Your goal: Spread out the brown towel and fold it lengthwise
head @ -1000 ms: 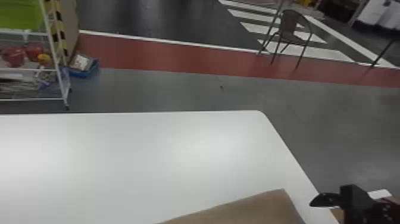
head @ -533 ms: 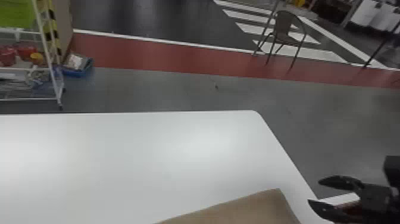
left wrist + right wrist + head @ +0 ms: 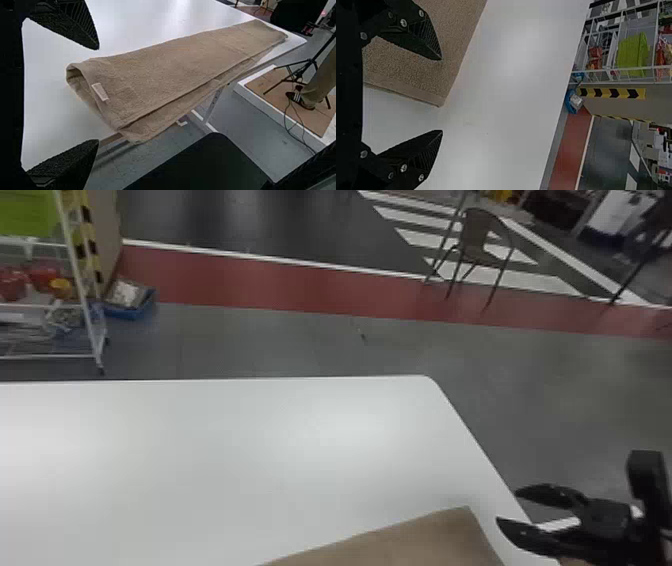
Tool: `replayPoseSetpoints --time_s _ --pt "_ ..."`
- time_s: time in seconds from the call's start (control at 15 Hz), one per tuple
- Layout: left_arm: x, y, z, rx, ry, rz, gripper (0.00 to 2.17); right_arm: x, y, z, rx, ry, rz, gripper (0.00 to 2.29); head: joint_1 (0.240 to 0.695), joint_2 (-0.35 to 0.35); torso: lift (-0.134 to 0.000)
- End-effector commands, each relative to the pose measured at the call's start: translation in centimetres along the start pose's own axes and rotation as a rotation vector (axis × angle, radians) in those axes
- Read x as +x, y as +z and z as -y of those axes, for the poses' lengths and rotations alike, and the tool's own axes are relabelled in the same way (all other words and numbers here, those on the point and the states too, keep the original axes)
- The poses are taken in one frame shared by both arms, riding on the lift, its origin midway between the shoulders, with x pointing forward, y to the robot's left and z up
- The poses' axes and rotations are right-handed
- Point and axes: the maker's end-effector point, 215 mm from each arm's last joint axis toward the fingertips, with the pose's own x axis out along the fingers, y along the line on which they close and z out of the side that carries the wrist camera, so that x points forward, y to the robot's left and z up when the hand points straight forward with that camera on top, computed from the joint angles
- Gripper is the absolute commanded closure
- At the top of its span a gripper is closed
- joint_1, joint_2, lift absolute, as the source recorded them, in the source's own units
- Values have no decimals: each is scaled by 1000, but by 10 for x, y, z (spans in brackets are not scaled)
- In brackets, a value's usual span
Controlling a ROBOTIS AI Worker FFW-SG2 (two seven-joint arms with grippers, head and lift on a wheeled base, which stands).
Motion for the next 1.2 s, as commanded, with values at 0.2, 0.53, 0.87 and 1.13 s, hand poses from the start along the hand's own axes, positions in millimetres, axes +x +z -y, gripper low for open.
replayPoseSetpoints --time_s 0.2,0.53,0.87,1.13 --pt "10 32 -22 73 29 65 76 1 -9 5 6 1 -5 269 695 -350 -122" --pt "37 58 -23 97 10 156 90 2 -15 12 11 -1 -10 265 695 -350 -122" --pt "56 50 -17 133 -62 158 144 4 -12 17 12 -4 -5 248 695 -350 -122" --pt "66 44 -10 141 -123 157 208 6 -15 22 25 -6 -4 235 695 -350 -122"
